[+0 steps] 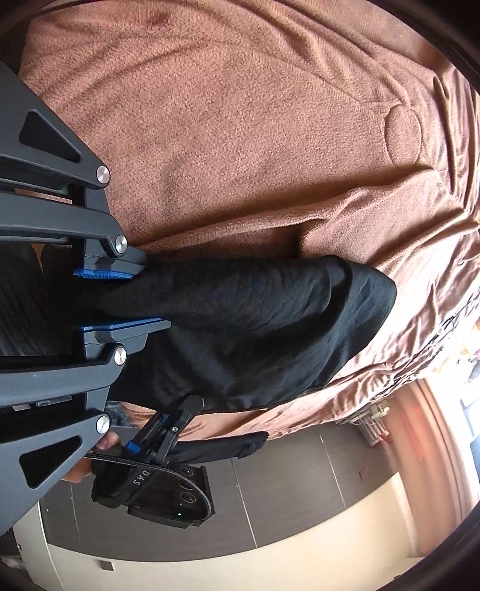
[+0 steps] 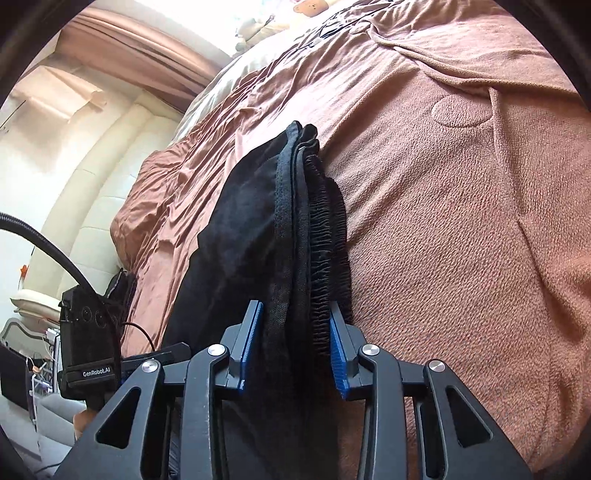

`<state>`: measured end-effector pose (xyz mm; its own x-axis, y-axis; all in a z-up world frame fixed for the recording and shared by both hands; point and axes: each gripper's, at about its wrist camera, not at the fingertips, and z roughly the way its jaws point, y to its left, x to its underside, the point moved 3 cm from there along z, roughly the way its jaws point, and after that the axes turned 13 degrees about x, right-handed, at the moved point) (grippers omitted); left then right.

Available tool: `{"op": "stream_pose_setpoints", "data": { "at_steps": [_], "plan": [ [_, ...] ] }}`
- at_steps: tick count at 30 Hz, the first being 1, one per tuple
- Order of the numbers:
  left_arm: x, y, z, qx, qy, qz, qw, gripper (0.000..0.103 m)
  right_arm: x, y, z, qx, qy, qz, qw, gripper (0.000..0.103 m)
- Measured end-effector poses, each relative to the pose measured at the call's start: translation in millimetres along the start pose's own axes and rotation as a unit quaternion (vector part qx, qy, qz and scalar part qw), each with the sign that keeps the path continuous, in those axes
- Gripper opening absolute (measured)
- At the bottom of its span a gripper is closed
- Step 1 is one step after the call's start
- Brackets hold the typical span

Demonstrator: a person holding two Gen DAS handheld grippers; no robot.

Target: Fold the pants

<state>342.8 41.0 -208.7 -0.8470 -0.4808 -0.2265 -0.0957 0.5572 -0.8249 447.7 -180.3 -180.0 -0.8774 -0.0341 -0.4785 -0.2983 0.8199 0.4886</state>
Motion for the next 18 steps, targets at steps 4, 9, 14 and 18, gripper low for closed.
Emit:
{"op": "stream_pose_setpoints", "data": {
  "at_steps": [4,9,14,18],
  "plan": [
    [0.0,6.0,-10.0,-0.001,0.002,-0.005,1.0000,0.018,8.1,3.7,1.2,-0.006,0.010,-0.013,1.000,0.027],
    [6.6,6.9,-15.3,-0.012,0.019,0.008,0.9997,0.022,13.0,6.0,0.9,-0.012,0.021,-0.021,0.999,0.027],
    [-2.9,3.0,-20.1,-0.032,0.009,0.019,0.9993,0.039,6.7,2.3,-13.0,-0.003,0.019,-0.020,1.000,0.029],
    [-22.3,1.1,-23.1,-0.029,-0.012,0.018,0.9993,0.043,-9.5,-1.8,-18.8,0.002,-0.003,-0.008,1.000,0.057]
  ]
}}
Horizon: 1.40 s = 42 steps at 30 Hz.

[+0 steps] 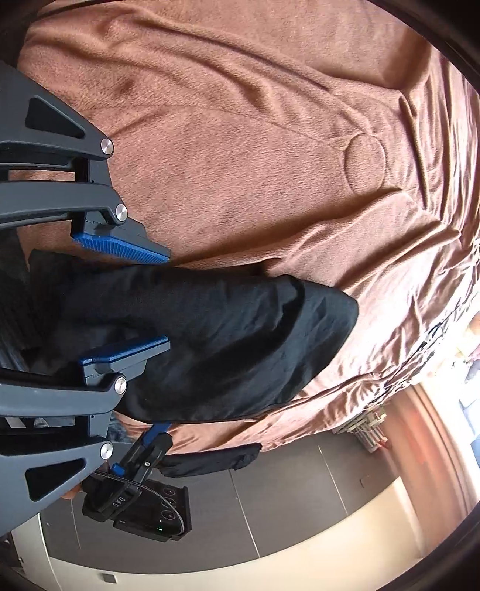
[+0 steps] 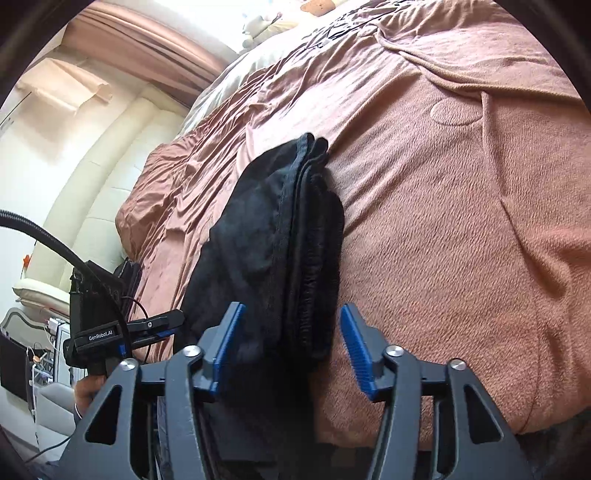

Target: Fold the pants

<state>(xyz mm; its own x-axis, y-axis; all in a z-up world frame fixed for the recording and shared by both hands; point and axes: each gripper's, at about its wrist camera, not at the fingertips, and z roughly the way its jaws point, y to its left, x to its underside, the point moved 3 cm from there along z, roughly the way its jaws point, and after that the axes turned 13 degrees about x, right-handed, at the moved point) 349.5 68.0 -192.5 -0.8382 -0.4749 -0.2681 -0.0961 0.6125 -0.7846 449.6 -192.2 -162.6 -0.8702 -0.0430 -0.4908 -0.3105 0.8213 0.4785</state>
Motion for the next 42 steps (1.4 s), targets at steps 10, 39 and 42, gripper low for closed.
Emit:
{"op": "stream_pose_setpoints", "data": {
  "at_steps": [10,39,42],
  "plan": [
    [-49.1,-4.4,20.5,-0.015,-0.020,0.011,0.9996,0.043,-35.2,6.5,32.9,-0.006,0.008,0.010,1.000,0.057],
    [-87.6,9.5,57.6,-0.023,0.006,0.020,0.9995,0.042,-57.5,4.4,85.4,-0.006,0.064,0.020,0.998,0.053],
    [-84.7,11.7,65.3,-0.021,0.017,0.015,0.9995,0.042,-62.3,0.9,93.3,-0.025,0.071,0.039,0.996,0.054]
  ]
}}
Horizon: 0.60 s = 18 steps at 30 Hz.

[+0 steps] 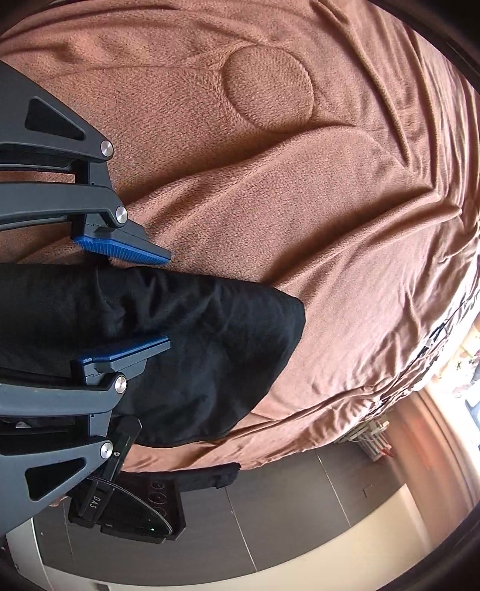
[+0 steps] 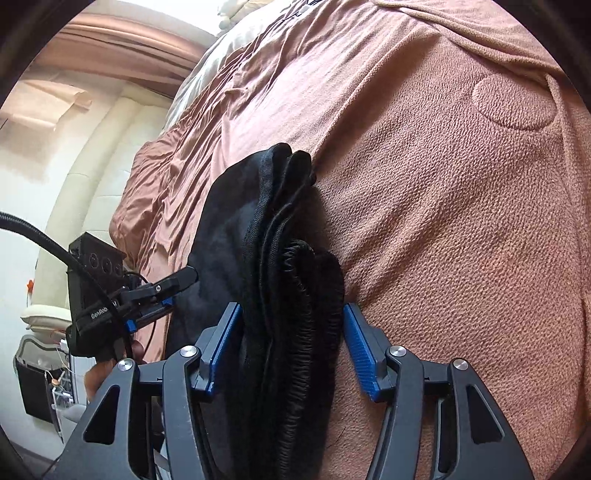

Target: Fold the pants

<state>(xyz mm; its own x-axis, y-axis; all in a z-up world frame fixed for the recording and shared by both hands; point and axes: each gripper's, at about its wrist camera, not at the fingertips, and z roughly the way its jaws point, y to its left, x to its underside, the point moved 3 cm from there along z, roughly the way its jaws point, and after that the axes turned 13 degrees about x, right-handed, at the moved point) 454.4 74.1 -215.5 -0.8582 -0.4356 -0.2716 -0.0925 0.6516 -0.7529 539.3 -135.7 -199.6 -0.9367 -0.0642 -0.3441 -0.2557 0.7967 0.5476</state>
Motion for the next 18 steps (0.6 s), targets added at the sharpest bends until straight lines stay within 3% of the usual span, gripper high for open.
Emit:
{"op": "stream_pose_setpoints", "data": {
  "at_steps": [5,7,10,13,18],
  "plan": [
    [-2.1,-0.9,11.3,0.010,-0.004,-0.004,0.9999,0.041,-7.2,-5.4,9.2,-0.024,0.009,0.015,1.000,0.054],
    [-2.8,-5.8,11.1,0.015,-0.005,0.002,0.9999,0.023,-8.8,-4.2,10.8,-0.022,0.006,0.011,1.000,0.045],
    [-3.3,-14.5,6.5,0.022,-0.009,0.012,0.9996,0.012,-7.5,-0.7,9.5,-0.010,0.001,-0.008,1.000,0.030],
    [-2.7,-25.6,-2.5,0.034,-0.019,0.027,0.9989,0.009,-6.1,4.2,2.8,-0.012,-0.013,-0.020,1.000,0.022],
    [2.7,-42.6,-16.7,0.040,-0.031,0.044,0.9977,0.008,3.3,15.6,-15.2,-0.006,-0.047,-0.042,0.998,0.019]
  ]
}}
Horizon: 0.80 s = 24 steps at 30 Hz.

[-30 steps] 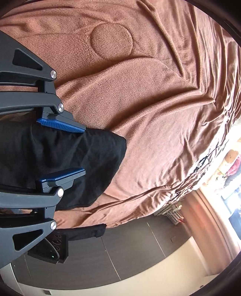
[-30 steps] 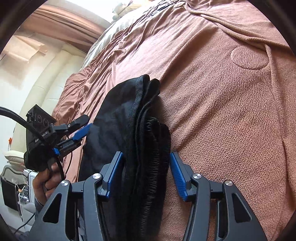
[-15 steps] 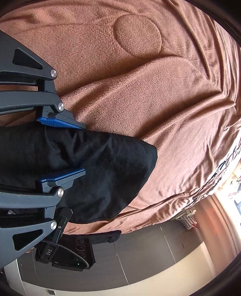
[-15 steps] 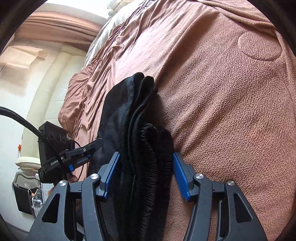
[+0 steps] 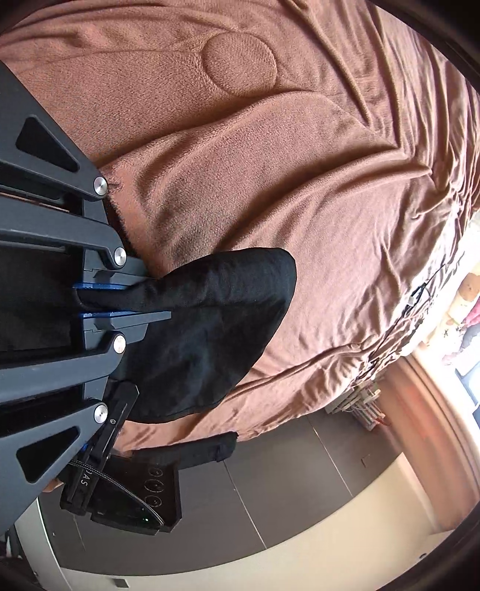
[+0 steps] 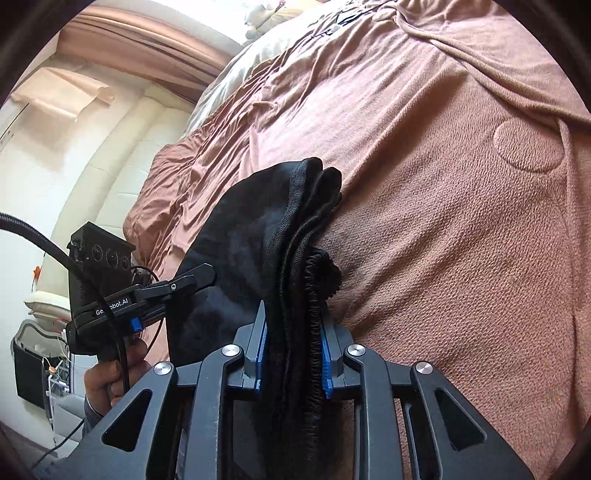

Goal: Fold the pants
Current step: 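Lift the folded shorts up off the bed with both grippers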

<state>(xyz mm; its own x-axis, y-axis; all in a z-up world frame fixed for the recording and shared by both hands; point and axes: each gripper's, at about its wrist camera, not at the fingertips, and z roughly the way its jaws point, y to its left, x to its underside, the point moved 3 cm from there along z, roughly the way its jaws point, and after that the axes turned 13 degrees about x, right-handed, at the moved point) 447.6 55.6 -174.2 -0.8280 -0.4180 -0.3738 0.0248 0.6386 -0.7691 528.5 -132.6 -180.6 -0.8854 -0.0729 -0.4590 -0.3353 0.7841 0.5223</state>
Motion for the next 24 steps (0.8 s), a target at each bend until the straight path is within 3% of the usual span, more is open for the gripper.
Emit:
{"op": "stream_pose_setpoints", "data": {
  "at_steps": [16,24],
  "plan": [
    [26.0,-74.1,-50.2,0.028,-0.045,0.058,0.9969,0.007,44.6,44.1,-65.5,0.037,-0.092,-0.060,0.993,0.018],
    [44.9,-112.6,-72.0,0.048,-0.060,0.083,0.9936,0.007,71.2,56.6,-116.9,0.053,-0.133,-0.078,0.987,0.018]
  ]
}}
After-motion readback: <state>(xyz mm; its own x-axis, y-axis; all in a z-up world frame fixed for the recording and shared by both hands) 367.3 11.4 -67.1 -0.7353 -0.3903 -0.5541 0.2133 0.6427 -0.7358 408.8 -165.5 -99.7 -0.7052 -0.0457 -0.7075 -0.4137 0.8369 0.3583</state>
